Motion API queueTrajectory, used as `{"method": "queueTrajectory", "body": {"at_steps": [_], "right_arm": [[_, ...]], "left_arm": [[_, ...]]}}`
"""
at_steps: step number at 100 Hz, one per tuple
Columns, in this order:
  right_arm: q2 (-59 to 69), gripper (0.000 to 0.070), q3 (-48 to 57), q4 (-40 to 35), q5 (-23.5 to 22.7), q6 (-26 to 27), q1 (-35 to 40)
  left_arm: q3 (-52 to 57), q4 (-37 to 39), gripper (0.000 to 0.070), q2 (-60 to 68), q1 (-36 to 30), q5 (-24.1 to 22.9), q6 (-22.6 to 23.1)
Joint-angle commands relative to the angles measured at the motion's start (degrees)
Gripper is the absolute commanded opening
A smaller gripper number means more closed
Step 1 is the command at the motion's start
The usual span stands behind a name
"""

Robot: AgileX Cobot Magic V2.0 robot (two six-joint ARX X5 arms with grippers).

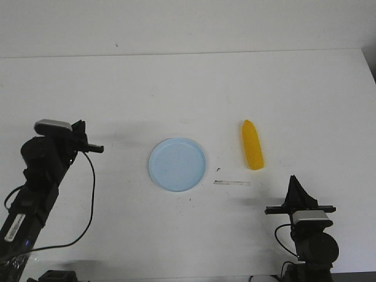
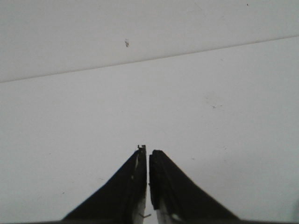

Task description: Place corn on plate with both arms

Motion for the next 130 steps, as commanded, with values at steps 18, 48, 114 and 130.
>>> {"method": "queueTrajectory", "body": {"at_steps": [18,48,114,130], "right_arm": [[0.1,0.0013,-0.1,0.7,0.0,-0.2,0.1],[0.1,0.0013,-0.1,0.7,0.0,-0.2,0.1],[0.1,0.0013,-0.1,0.7,0.0,-0.2,0.1],[0.1,0.0013,-0.1,0.7,0.0,-0.2,0.1]], "left_arm": [[-12.2,1.6,0.0001,-14.8,2.6,-0.1,-1.3],[-27.3,1.1,0.0001,-38.9,3.3,-0.2,-7.4],[-29.8,-7.0,0.0001,-58.6,3.3,-6.5,-7.2],[-29.8,-7.0,0.0001,-58.6,3.3,-6.4,-7.2]]}}
